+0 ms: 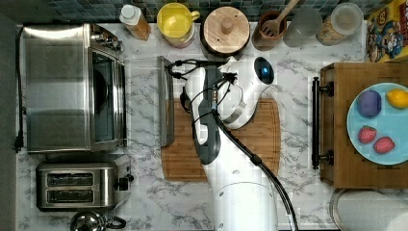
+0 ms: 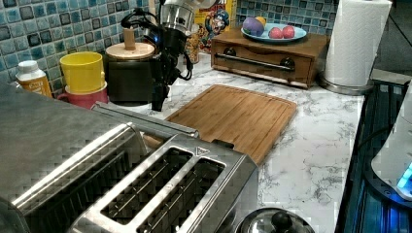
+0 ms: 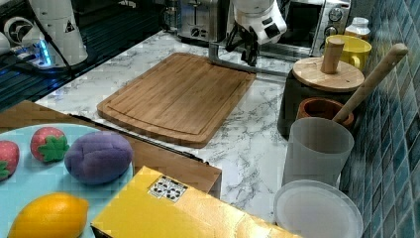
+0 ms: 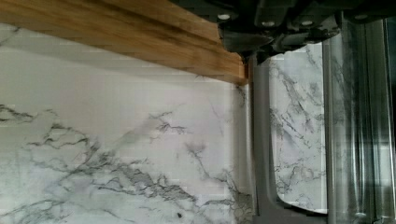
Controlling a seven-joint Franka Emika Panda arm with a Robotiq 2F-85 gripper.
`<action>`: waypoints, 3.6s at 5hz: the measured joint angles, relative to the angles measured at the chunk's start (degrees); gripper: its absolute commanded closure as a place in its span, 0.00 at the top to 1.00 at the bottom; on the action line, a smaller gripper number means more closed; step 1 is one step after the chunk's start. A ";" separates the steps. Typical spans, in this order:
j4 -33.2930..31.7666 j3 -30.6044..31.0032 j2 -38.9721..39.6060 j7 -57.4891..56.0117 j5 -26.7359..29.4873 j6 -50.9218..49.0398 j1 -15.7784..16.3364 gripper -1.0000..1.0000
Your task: Close the oven.
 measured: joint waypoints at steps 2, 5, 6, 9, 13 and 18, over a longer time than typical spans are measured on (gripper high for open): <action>0.00 2.08 0.10 0.00 -0.14 0.20 0.16 0.00; 0.50 2.17 0.08 2.69 -4.98 1.37 4.41 0.00; 0.56 2.14 0.18 3.30 -5.01 1.57 4.40 0.00; 4.64 2.17 4.18 9.12 -4.56 -3.78 3.36 0.00; -0.22 4.59 -1.33 9.06 -1.40 -1.37 1.58 0.00; 5.71 8.01 -10.99 51.24 -42.21 2.46 20.07 0.00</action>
